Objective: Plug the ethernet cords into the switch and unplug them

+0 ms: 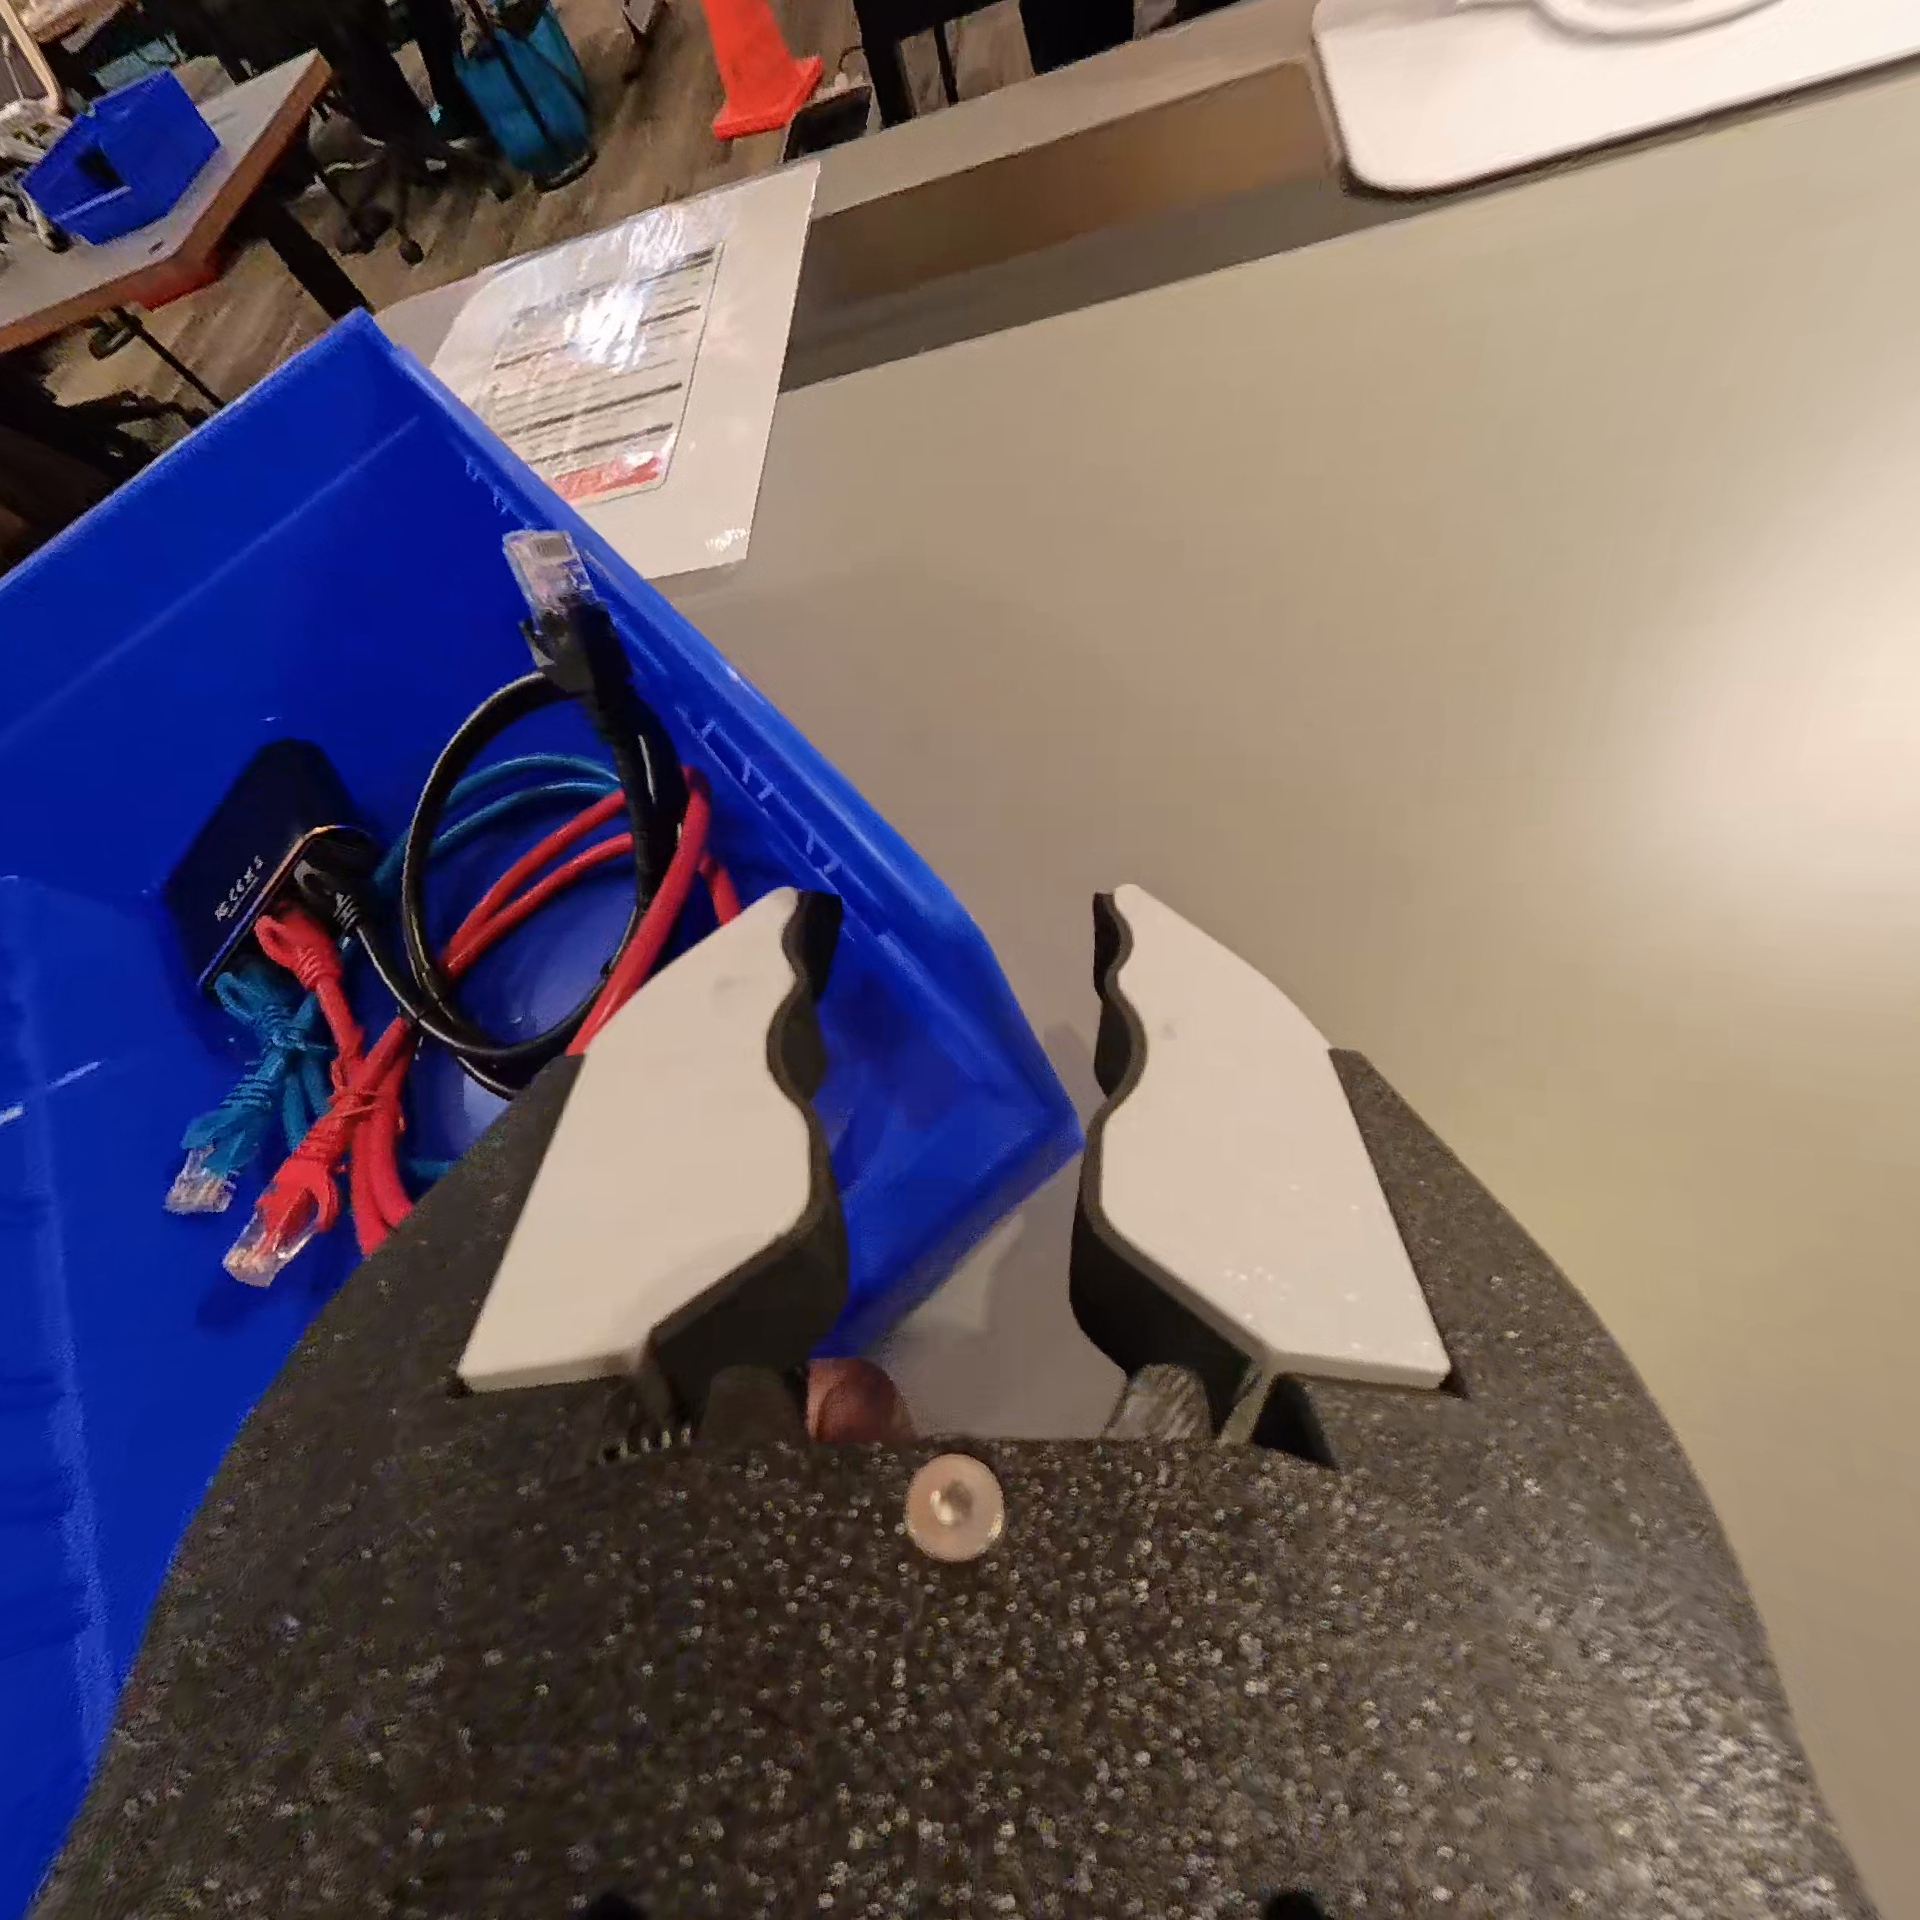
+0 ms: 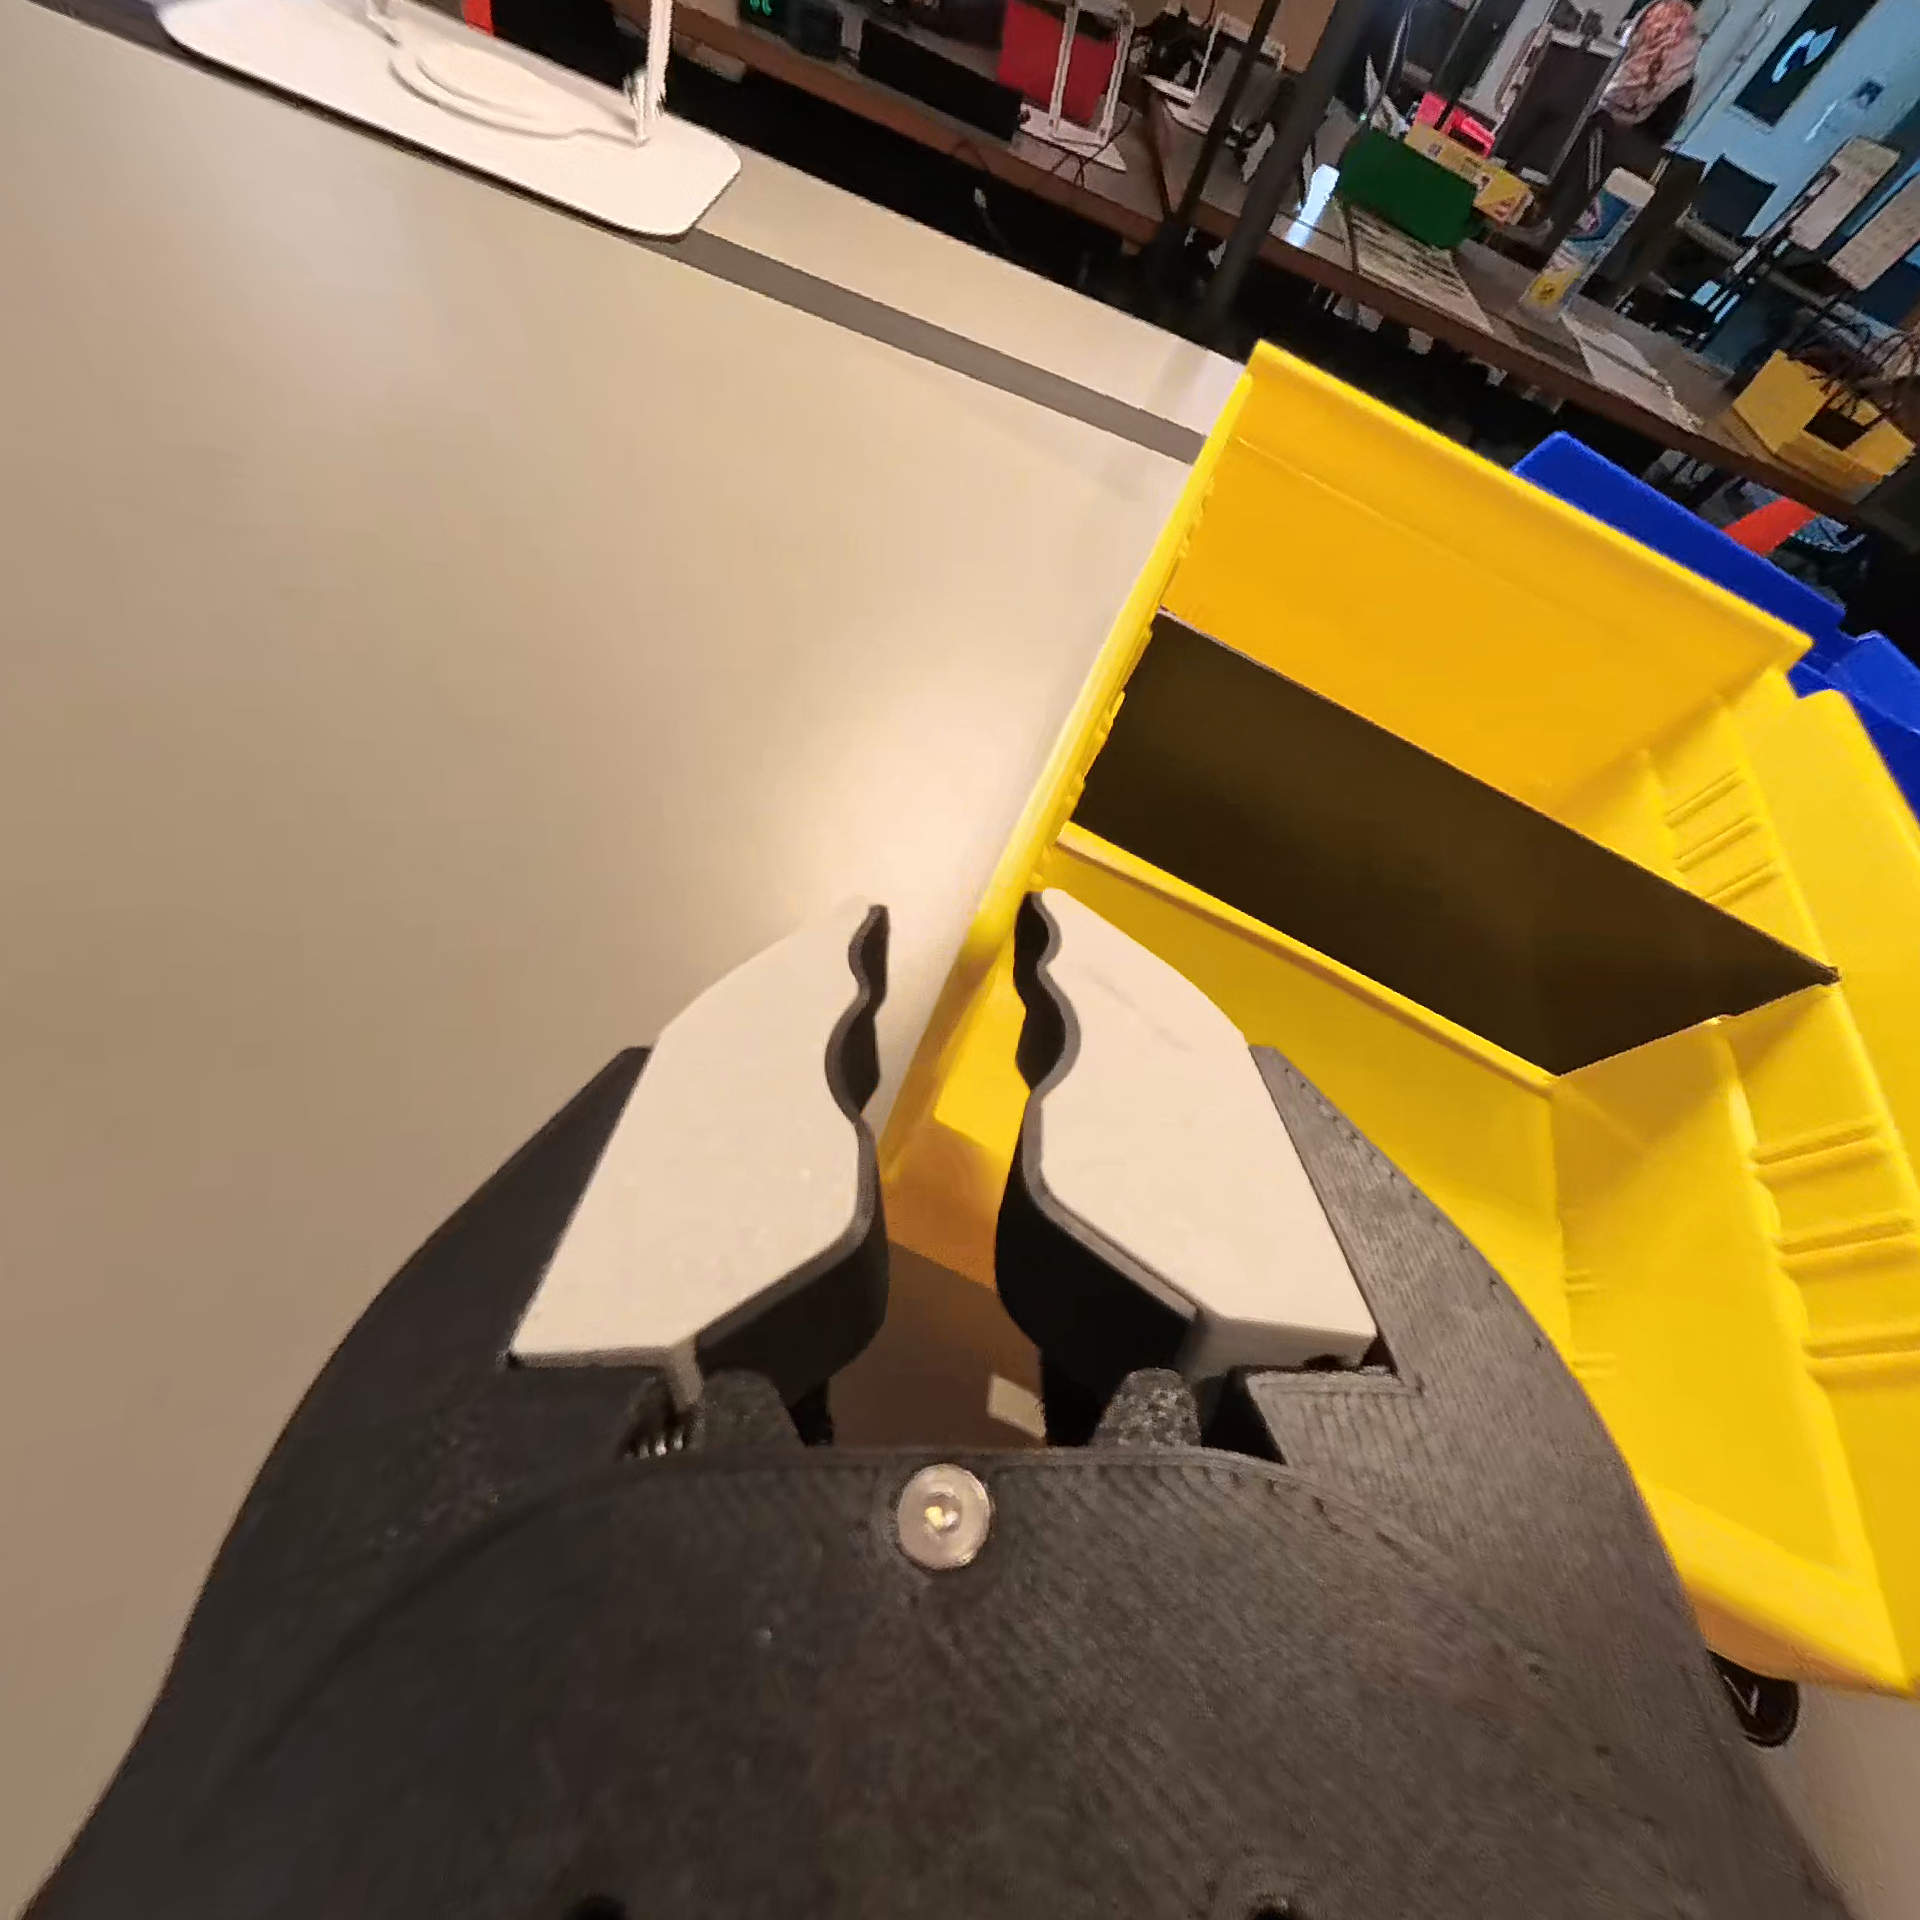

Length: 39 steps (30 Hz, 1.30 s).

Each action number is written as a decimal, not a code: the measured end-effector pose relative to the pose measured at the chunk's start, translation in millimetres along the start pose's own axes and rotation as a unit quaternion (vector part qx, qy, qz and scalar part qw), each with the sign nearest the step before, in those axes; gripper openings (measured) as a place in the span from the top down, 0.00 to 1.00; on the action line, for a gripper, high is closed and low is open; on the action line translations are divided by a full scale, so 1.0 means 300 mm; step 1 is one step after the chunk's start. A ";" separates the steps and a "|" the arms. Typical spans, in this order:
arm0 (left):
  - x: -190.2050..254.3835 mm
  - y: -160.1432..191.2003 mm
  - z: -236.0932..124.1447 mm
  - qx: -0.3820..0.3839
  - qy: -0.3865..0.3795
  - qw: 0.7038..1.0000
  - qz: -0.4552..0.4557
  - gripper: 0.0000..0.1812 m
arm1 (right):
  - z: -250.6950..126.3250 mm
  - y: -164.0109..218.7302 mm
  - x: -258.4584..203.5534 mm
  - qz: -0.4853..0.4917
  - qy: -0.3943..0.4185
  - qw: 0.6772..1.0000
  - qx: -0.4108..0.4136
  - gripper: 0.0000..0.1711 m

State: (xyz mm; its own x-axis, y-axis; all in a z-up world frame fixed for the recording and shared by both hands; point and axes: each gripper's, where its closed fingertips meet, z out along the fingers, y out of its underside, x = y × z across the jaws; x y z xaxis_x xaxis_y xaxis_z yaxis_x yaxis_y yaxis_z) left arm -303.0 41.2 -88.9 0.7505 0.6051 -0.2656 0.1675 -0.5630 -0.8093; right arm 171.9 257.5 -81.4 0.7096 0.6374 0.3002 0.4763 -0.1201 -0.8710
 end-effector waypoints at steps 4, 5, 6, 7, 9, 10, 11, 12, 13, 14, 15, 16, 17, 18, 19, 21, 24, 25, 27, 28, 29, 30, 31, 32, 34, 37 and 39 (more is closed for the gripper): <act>-0.036 0.022 0.025 -0.015 -0.011 0.999 0.035 0.80 | 0.027 0.002 0.016 -0.025 0.027 0.999 0.004 0.90; -0.054 0.034 0.012 -0.016 -0.020 0.999 0.046 0.81 | 0.023 0.008 0.028 -0.027 0.033 0.999 0.002 0.91; -0.078 0.049 -0.005 -0.015 -0.032 0.998 0.057 0.84 | 0.016 0.016 0.044 -0.028 0.040 0.999 0.002 0.92; -0.107 0.069 -0.025 -0.016 -0.046 0.997 0.064 0.87 | 0.008 0.026 0.066 -0.030 0.049 0.998 0.002 0.93; -0.163 0.119 -0.066 -0.020 -0.065 0.995 0.067 0.91 | -0.009 0.051 0.122 -0.034 0.073 0.997 0.002 0.95; -0.187 0.138 -0.084 -0.018 -0.070 0.995 0.063 0.92 | -0.015 0.062 0.150 -0.033 0.085 0.996 0.003 0.95; -0.203 0.151 -0.099 -0.017 -0.069 0.996 0.060 0.93 | -0.017 0.070 0.175 -0.029 0.094 0.995 0.004 0.94; -0.213 0.158 -0.108 -0.015 -0.065 0.996 0.057 0.93 | -0.017 0.077 0.198 -0.026 0.104 0.994 0.004 0.92; -0.219 0.158 -0.114 -0.010 -0.062 0.997 0.053 0.93 | -0.013 0.084 0.217 -0.028 0.113 0.993 0.001 0.91; -0.223 0.154 -0.113 -0.001 -0.060 0.997 0.047 0.91 | -0.010 0.085 0.235 -0.034 0.122 0.992 -0.001 0.89; -0.225 0.151 -0.109 0.005 -0.057 0.997 0.044 0.91 | -0.008 0.079 0.251 -0.043 0.130 0.991 0.002 0.88; -0.225 0.152 -0.106 0.010 -0.055 0.997 0.044 0.93 | -0.007 0.072 0.263 -0.054 0.133 0.990 0.006 0.87; -0.234 0.155 -0.107 0.012 -0.062 0.997 0.046 0.94 | -0.002 0.069 0.269 -0.061 0.127 0.990 0.006 0.87; -0.250 0.163 -0.112 0.012 -0.072 0.996 0.044 0.95 | 0.005 0.070 0.277 -0.061 0.122 0.991 0.003 0.88; -0.270 0.174 -0.120 0.013 -0.079 0.996 0.039 0.96 | 0.011 0.075 0.285 -0.057 0.116 0.992 0.001 0.89; -0.305 0.198 -0.142 0.021 -0.074 0.997 0.025 0.97 | 0.018 0.084 0.302 -0.042 0.109 0.993 0.000 0.90; -0.340 0.233 -0.179 0.027 -0.053 0.998 0.032 0.97 | 0.038 0.091 0.321 -0.017 0.097 0.995 0.001 0.92; -0.346 0.242 -0.189 0.030 -0.043 0.998 0.041 0.97 | 0.049 0.090 0.327 -0.014 0.092 0.996 0.001 0.93; -0.362 0.258 -0.206 0.034 -0.025 0.997 0.062 0.97 | 0.077 0.082 0.336 -0.016 0.081 0.997 0.000 0.96; -0.373 0.265 -0.212 0.037 -0.018 0.997 0.072 0.96 | 0.093 0.079 0.344 -0.016 0.079 0.997 -0.003 0.96; -0.383 0.271 -0.216 0.040 -0.008 0.996 0.079 0.96 | 0.109 0.078 0.362 -0.016 0.085 0.996 -0.008 0.96; -0.395 0.278 -0.220 0.043 0.001 0.996 0.084 0.96 | 0.127 0.077 0.378 -0.020 0.084 0.996 -0.010 0.96; -0.407 0.283 -0.223 0.046 0.011 0.995 0.090 0.96 | 0.144 0.075 0.393 -0.024 0.078 0.997 -0.010 0.96; -0.421 0.290 -0.225 0.049 0.019 0.994 0.095 0.97 | 0.159 0.073 0.406 -0.023 0.065 0.998 -0.006 0.97; -0.449 0.302 -0.230 0.055 0.036 0.993 0.100 0.97 | 0.179 0.068 0.423 0.001 0.031 1.000 -0.003 0.97; -0.484 0.317 -0.235 0.062 0.055 0.992 0.094 0.97 | 0.194 0.077 0.463 -0.003 0.039 0.999 -0.016 0.97; -0.493 0.322 -0.237 0.061 0.060 0.992 0.095 0.97 | 0.189 0.081 0.466 0.000 0.036 0.999 -0.022 0.97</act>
State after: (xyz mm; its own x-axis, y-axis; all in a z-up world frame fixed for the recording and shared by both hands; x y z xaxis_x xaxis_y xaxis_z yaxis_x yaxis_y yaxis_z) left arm -352.4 -142.9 -90.6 0.8330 0.4190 -0.3613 -0.0580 -0.5833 -0.8102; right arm 253.2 386.8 -82.8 0.7443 0.5814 0.3285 0.4977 -0.1551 -0.8534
